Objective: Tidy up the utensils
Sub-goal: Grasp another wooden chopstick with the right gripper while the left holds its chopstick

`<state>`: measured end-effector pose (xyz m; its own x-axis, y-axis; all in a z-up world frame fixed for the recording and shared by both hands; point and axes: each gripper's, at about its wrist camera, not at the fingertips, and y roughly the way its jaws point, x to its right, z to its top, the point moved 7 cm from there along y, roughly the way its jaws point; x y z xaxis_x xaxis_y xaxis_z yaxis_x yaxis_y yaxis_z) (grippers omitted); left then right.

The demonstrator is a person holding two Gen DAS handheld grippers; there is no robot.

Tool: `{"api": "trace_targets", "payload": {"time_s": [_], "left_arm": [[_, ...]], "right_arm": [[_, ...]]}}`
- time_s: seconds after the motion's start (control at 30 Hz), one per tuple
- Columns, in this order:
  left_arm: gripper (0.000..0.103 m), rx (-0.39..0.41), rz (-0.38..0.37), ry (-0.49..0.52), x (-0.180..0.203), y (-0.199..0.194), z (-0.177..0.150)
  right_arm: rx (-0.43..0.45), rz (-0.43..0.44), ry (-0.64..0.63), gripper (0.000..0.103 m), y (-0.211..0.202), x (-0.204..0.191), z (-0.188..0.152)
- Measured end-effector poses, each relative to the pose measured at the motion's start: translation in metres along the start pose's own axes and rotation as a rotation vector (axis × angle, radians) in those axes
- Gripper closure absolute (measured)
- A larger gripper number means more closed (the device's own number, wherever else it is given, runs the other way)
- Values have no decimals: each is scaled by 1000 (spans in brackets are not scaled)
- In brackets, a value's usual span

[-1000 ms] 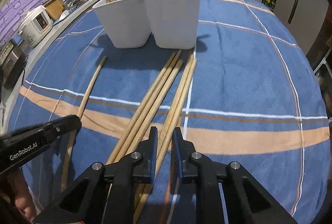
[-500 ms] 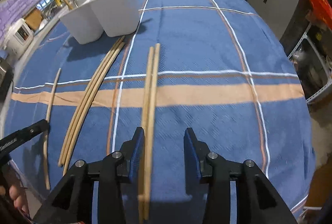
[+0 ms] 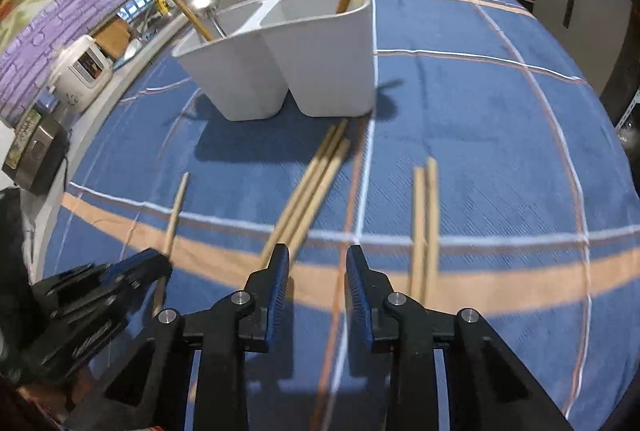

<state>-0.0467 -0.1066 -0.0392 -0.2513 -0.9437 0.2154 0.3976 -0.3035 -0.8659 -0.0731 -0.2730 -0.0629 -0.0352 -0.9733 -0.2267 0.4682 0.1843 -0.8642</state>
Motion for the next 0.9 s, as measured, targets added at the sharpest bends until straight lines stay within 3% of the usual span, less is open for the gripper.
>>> {"api": "trace_targets", "payload": {"time_s": [0.27,0.5,0.67,0.9], "left_arm": [[95,15,-35,-44,-9,-1,0],[97,16,-35,-39,-10,1,4],[98,-17,-91,-79,-17,0,2],[98,-94,-211,-187,-31,-2,-5]], "right_arm": [[-25,-98,-76,87,23,-14,16],[-35,-93,-85,94,28,-27,16],[-74,-51,-54,96,10,-10,-10],[-96,-59,-151,95,-10,-7,-50]]}}
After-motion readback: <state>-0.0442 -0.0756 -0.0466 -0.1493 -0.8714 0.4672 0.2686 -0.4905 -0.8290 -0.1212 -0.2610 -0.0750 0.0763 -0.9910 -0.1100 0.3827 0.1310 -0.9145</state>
